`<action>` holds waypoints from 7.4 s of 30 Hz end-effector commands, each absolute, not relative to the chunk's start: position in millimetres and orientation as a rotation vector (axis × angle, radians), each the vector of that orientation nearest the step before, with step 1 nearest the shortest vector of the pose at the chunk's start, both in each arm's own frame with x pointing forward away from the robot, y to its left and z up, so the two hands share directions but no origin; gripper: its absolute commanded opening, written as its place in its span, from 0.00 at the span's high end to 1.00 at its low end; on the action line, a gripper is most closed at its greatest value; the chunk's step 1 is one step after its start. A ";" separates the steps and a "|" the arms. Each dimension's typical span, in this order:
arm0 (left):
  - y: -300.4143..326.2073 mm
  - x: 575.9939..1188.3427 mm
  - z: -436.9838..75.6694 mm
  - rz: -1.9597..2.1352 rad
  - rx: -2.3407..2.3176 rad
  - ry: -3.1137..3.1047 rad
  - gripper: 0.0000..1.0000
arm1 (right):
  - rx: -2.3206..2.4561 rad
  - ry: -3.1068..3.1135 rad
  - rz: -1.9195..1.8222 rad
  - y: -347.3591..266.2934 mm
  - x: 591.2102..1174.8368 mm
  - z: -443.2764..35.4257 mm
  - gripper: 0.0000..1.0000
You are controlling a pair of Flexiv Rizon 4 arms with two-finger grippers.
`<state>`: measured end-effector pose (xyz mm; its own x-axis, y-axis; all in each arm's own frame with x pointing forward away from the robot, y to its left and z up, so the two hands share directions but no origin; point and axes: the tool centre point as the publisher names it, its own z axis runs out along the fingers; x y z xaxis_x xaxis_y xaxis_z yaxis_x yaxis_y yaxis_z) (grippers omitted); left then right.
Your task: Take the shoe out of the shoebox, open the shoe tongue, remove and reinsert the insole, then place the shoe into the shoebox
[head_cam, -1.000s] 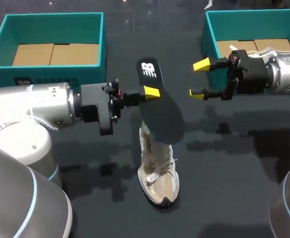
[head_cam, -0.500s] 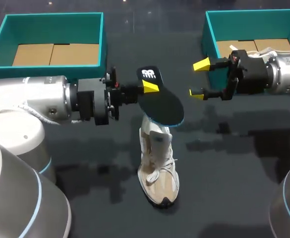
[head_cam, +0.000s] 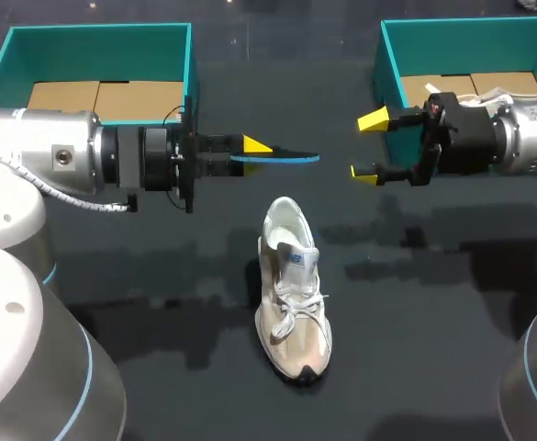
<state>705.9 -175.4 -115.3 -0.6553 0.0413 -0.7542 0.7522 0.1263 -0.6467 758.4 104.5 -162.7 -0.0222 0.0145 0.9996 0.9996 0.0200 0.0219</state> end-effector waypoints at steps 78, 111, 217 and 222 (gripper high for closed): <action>-155.7 730.5 -163.5 -2.411 -2.062 2.374 1.00 | -1.199 -1.247 -1.201 104.5 756.9 -162.1 0.00; -192.7 739.2 -203.3 -2.400 -2.572 2.118 1.00 | -1.372 -1.572 -1.069 92.9 746.5 -137.6 0.00; -192.7 739.2 -203.3 -2.400 -2.572 2.118 1.00 | -2.130 -2.134 -0.330 213.5 736.7 -61.9 0.00; -192.7 739.2 -203.3 -2.400 -2.572 2.118 1.00 | -2.054 -2.035 -0.432 201.1 737.5 -59.7 0.00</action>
<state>739.6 -192.4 -202.8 0.0464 -0.0273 0.9986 -0.9875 -0.1519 0.0417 737.2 219.2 -57.5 0.0141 0.9963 0.0846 0.9981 -0.0191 0.0588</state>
